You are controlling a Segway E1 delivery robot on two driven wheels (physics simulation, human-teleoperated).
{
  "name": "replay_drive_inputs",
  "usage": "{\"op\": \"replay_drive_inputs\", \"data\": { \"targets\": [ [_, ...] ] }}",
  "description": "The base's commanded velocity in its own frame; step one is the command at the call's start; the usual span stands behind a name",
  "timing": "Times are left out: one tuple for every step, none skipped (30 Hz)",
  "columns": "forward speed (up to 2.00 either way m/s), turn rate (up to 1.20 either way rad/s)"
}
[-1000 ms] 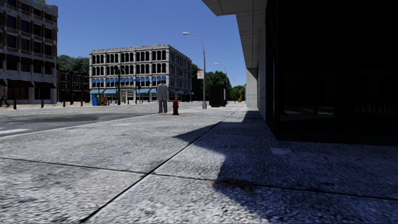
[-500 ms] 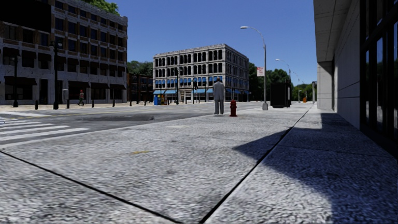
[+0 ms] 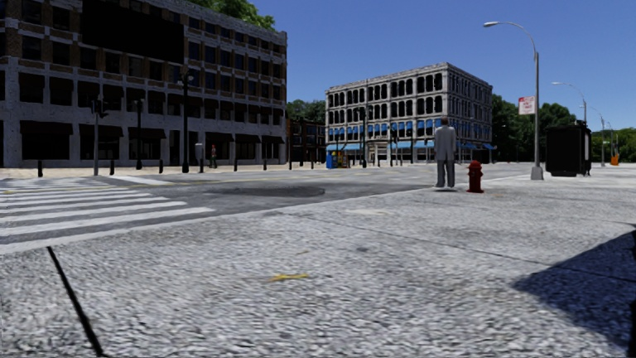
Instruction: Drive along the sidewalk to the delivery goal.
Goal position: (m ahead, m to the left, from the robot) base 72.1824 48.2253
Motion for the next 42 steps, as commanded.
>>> {"op": "replay_drive_inputs", "data": {
  "targets": [
    [1.99, 0.62],
    [1.99, 0.62],
    [1.99, 0.62],
    [1.99, 0.62],
    [1.99, 0.62],
    [1.99, 0.62],
    [1.99, 0.62],
    [1.99, 0.62],
    [1.99, 0.62],
    [1.99, 0.62],
    [1.99, 0.62],
    [1.99, 0.62],
    [1.99, 0.62],
    [1.99, 0.62],
    [1.99, 0.62],
    [1.99, 0.62],
    [1.99, 0.62],
    [1.99, 0.62],
    [1.99, 0.62],
    [1.99, 0.62],
    [1.99, 0.62],
    [1.99, 0.62],
    [1.99, 0.62],
    [1.99, 0.62],
    [1.99, 0.62],
    [1.99, 0.62],
    [1.99, 0.62],
    [1.99, 0.62],
    [1.99, 0.62],
    [1.99, 0.62],
    [1.99, 0.62],
    [1.99, 0.62],
    [1.99, 0.61],
    [1.99, 0.61],
    [1.99, 0.61],
    [1.99, 0.61],
    [1.99, 0.61],
    [1.99, 0.61],
    [1.99, 0.61],
    [1.99, 0.61],
    [1.99, 0.61],
    [1.99, 0.61]
  ]
}}
